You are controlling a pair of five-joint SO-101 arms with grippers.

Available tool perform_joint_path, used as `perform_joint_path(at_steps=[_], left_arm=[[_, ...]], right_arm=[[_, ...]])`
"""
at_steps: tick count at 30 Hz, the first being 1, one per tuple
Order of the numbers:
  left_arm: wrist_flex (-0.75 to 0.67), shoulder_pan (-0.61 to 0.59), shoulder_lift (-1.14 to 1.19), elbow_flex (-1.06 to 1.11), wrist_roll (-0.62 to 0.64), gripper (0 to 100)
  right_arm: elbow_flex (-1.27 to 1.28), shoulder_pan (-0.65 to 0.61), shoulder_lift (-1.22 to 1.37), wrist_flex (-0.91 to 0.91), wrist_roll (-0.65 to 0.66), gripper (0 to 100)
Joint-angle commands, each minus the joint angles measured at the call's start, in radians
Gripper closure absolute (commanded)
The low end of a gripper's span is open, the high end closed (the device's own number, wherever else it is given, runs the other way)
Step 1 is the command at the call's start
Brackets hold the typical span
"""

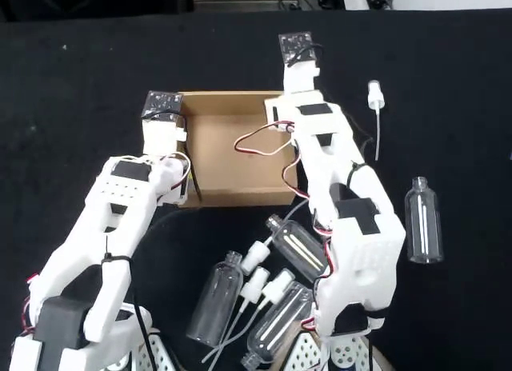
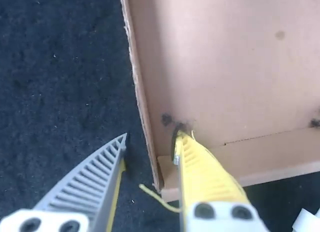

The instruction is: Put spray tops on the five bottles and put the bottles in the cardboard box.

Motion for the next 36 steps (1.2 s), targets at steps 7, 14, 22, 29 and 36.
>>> perform_joint_path(at_steps=[7, 14, 22, 29, 36], left_arm=[[0.012, -0.038, -0.048, -0.081, -0.009, 86], [0.238, -0.116, -0.046, -0.318, -0.011, 79], [0.282, -0.263, -0.034, -0.344, 0.006, 73], [0.163, -0.329, -0.046, -0.193, 0.074, 73], [0.069, -0.34, -0.046, -0.077, 0.075, 73]], right_arm=[[-0.094, -0.023, -0.145, 0.138, -0.002, 74.8], [-0.163, 0.12, -0.312, 0.39, 0.002, 78.7], [-0.252, 0.463, -0.375, 0.718, 0.305, 81.5], [-0.217, 0.614, -0.372, 1.051, 0.534, 67.0], [-0.065, 0.713, -0.371, 1.017, 0.574, 66.3]])
